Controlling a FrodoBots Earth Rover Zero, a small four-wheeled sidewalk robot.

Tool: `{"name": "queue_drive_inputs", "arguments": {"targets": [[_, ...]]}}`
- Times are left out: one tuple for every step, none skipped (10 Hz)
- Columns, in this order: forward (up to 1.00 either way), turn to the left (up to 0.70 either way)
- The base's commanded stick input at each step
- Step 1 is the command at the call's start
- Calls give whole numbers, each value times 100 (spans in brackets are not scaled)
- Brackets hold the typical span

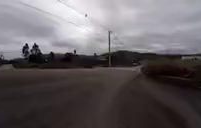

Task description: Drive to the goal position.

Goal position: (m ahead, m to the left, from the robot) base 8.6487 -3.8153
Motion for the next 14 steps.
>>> {"name": "queue_drive_inputs", "arguments": {"targets": [[52, 0], [45, 0], [45, 0], [45, 0], [45, 0], [45, 0], [45, 0], [19, 0], [0, 0], [0, 0], [0, 0], [0, 0], [0, 0], [0, 0]]}}
